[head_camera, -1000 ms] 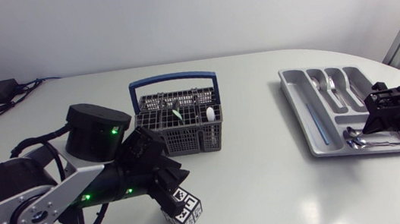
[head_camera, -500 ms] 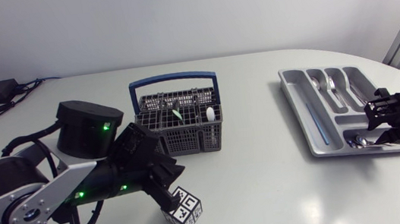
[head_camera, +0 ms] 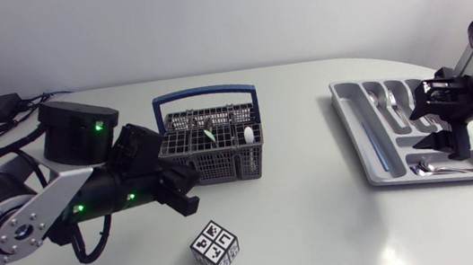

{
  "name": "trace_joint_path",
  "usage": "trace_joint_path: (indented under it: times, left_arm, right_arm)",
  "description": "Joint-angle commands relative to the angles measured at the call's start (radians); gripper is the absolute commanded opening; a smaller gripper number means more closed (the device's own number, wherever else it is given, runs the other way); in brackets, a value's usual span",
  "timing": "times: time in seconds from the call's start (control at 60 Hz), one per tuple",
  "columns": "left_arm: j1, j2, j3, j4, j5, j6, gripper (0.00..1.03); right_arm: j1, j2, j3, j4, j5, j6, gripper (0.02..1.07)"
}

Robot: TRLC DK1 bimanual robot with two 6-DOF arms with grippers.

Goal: Transfer all utensils from the basket to the drawer tray.

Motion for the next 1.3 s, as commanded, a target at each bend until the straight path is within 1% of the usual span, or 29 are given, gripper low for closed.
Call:
trace_joint_path:
  times: [0.0, 0.067, 0.2, 0.317, 0.467, 0.6, 0.683, 0.783, 0.833, 0.933, 1.017, 1.083, 1.283]
  left_arm:
    - [0.024, 0.000, 0.047, 0.024, -0.007, -0.050, 0.33]
    - [0.030, 0.021, 0.068, 0.034, -0.017, -0.072, 0.34]
    - [0.061, 0.053, 0.102, 0.052, -0.030, -0.115, 0.34]
    - [0.105, 0.056, 0.113, 0.057, -0.030, -0.128, 0.34]
    - [0.148, 0.070, 0.116, 0.060, -0.030, -0.133, 0.34]
    - [0.151, 0.082, 0.114, 0.064, -0.028, -0.138, 0.34]
    - [0.147, 0.090, 0.113, 0.072, -0.028, -0.144, 0.34]
    - [0.139, 0.096, 0.113, 0.075, -0.028, -0.147, 0.34]
    - [0.138, 0.101, 0.113, 0.080, -0.028, -0.148, 0.34]
    - [0.135, 0.112, 0.117, 0.084, -0.028, -0.147, 0.36]
    - [0.135, 0.122, 0.122, 0.089, -0.028, -0.148, 0.37]
    - [0.133, 0.132, 0.127, 0.093, -0.027, -0.148, 0.37]
    - [0.124, 0.164, 0.153, 0.099, -0.027, -0.150, 0.40]
  right_arm:
    - [0.066, -0.053, -0.052, -0.009, -0.015, 0.131, 0.87]
    - [0.129, -0.076, -0.058, -0.015, -0.019, 0.223, 1.03]
    - [0.253, -0.121, -0.067, -0.051, -0.052, 0.349, 1.03]
    - [0.384, -0.175, -0.080, -0.042, -0.053, 0.475, 1.03]
    - [0.542, -0.198, -0.064, 0.010, -0.052, 0.648, 1.03]
    - [0.642, -0.185, -0.044, 0.076, -0.048, 0.768, 1.01]
    - [0.678, -0.171, -0.034, 0.136, -0.032, 0.845, 0.97]
    - [0.721, -0.162, -0.032, 0.194, 0.005, 0.920, 0.97]
    - [0.737, -0.158, -0.029, 0.220, 0.034, 0.984, 0.97]
    - [0.773, -0.130, -0.009, 0.232, 0.047, 1.015, 0.97]
    - [0.801, -0.105, -0.003, 0.268, 0.088, 1.033, 0.98]
    - [0.809, -0.082, 0.009, 0.278, 0.091, 1.049, 1.02]
    - [0.812, -0.040, 0.038, 0.307, 0.094, 1.089, 1.02]
